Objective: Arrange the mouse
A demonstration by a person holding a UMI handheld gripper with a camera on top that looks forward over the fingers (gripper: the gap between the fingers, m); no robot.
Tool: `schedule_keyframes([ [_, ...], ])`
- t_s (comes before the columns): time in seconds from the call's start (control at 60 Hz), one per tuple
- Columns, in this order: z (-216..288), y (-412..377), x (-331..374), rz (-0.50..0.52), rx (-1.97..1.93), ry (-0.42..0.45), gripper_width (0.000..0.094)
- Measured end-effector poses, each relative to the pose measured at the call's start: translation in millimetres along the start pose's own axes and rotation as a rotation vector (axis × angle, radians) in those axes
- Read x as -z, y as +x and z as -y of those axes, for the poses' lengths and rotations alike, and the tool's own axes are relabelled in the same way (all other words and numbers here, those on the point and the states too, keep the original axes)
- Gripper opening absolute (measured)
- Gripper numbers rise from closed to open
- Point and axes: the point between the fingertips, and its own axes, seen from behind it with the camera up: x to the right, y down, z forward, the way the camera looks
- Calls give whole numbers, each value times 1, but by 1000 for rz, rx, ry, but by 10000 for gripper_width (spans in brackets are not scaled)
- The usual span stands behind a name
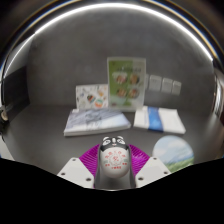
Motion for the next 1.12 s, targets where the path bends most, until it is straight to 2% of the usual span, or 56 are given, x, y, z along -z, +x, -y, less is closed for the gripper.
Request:
schedule_keyframes([
  [0.083,63,51,23,-54,52,108,411],
  [0.167,88,125,40,-160,62,169,406],
  [0.25,70,197,32,-223,35,119,404],
  [0.367,1,249,-13,-212,-14,-20,406],
  [0.6,-75,259,-58,-116,-51,-194,411],
  [0.633,-70,259,-60,-110,-51,-165,419],
  [0.733,-72,257,-58,-84,-81,-173,563],
  [0.8,-74,249,-50,-36,-125,-190,749],
  [0.85,-66,245,-38,-7,-135,-155,895],
  [0.867,-63,245,-33,-3,-133,-143,836],
  [0.883,-61,246,-27,-2,-131,-132,816],
  [0.95,-57,251,3,-9,-116,-104,847],
  [1.117,-69,277,86,-56,-128,-52,842],
])
